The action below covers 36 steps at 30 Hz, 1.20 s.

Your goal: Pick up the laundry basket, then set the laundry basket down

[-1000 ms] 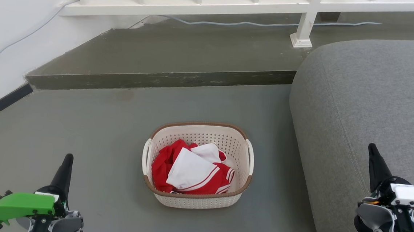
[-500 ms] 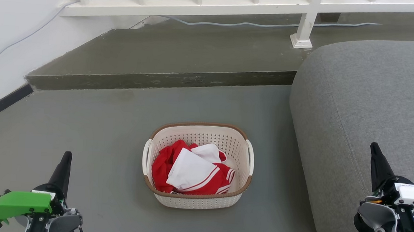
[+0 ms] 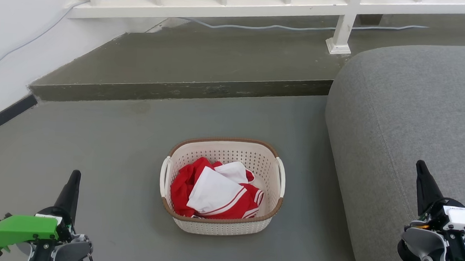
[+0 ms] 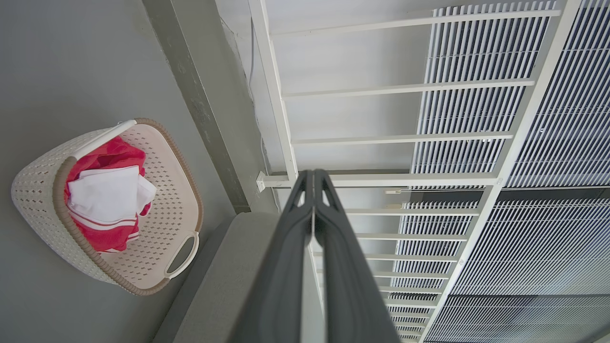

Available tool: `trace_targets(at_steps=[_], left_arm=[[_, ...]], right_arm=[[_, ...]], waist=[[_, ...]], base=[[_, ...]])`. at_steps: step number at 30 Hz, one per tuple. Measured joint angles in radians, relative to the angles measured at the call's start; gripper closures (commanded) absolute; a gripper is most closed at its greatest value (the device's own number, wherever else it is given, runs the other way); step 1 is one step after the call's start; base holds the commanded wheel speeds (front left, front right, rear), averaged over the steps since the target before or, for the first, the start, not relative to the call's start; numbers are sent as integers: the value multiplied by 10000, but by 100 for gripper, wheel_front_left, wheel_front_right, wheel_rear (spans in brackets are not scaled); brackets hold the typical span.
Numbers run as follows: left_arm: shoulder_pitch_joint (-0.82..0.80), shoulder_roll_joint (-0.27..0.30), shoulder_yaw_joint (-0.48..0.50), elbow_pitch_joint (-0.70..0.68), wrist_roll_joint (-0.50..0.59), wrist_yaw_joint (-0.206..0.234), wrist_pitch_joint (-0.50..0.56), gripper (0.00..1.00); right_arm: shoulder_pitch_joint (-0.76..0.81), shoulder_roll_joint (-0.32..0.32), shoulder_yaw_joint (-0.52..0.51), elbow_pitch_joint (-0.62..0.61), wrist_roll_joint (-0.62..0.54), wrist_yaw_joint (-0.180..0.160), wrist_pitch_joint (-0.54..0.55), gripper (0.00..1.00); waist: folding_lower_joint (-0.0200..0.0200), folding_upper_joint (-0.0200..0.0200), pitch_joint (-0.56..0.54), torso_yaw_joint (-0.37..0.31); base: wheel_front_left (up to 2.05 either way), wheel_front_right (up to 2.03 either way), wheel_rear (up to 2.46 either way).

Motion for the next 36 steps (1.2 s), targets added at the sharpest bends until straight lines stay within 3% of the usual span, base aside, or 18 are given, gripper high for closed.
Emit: trace_targets(at_steps=[36], left_arm=[[-1,0,6,-2,0,0,2,100]], right_arm=[[-2,8,-29,-4,0,82,31,100]], waist=[[0,0,1,0]], base=[[0,0,0]])
